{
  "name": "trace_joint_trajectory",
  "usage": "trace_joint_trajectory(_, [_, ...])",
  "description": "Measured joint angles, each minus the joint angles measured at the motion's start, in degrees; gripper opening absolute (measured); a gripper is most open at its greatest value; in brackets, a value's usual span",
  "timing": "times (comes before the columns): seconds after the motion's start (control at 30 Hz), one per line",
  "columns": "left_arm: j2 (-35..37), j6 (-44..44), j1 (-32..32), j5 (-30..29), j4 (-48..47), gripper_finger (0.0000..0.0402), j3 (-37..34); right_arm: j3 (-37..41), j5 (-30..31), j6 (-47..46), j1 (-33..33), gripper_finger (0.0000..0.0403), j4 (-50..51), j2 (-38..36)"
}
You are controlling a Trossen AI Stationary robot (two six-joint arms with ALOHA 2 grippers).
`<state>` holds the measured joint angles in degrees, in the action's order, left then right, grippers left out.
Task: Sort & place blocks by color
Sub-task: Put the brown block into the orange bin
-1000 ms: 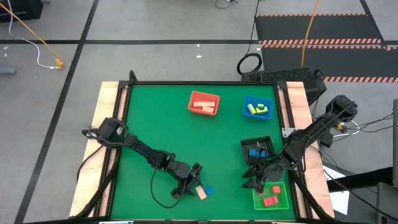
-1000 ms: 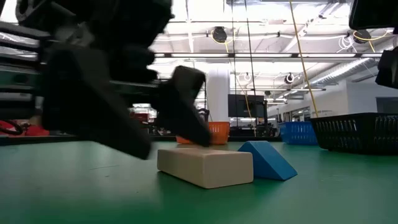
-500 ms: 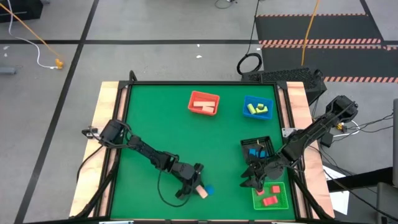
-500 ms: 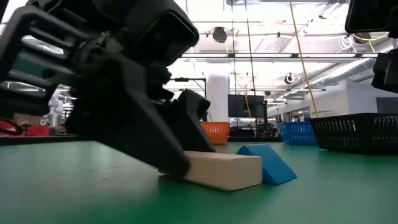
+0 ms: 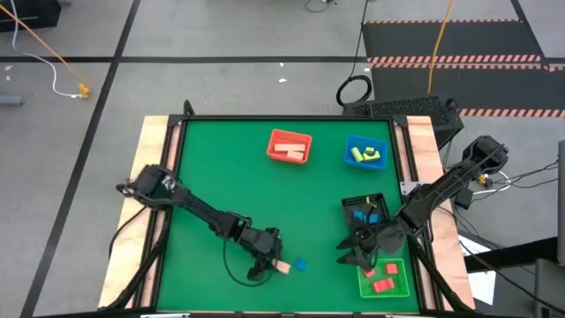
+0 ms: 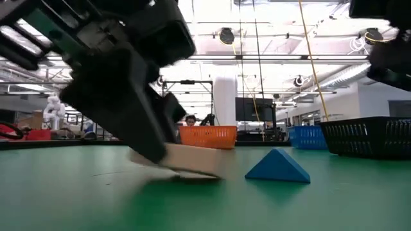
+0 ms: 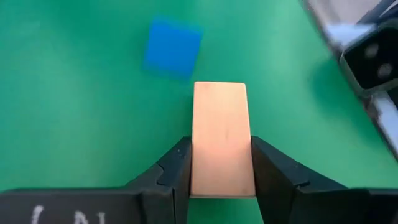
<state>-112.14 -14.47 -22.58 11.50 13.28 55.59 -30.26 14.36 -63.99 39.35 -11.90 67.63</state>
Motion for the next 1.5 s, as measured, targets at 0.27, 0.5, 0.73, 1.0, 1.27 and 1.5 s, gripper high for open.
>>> trace_joint_trajectory(0.27, [12.72,0.45,0.87,-9.36,-6.78,0.0129,-0.02,-0.04,10.24,24.31,-3.00,0.0281,-9.42,0.01])
trace_joint_trajectory(0.5, [19.21,-10.65,2.91,-13.29,2.58,0.0129,0.14,-0.04,20.04,52.73,-7.13,0.0281,-17.14,-0.01])
trace_joint_trajectory(0.73, [19.72,-16.62,2.86,-12.71,8.75,0.0129,0.00,-0.07,14.91,69.90,-10.16,0.0281,-23.66,0.01])
trace_joint_trajectory(1.0, [19.66,-21.89,4.53,-8.34,12.26,0.0129,0.02,-2.35,5.03,84.73,-11.29,0.0281,-28.77,3.87])
trace_joint_trajectory(1.27, [19.66,-22.53,6.55,-8.45,12.28,0.0129,0.02,-8.90,4.82,88.55,-14.06,0.0281,-28.04,11.59])
trace_joint_trajectory(1.5, [19.66,-23.11,7.16,-8.47,9.20,0.0129,0.09,-11.97,-1.21,85.20,-16.11,0.0256,-26.88,15.20])
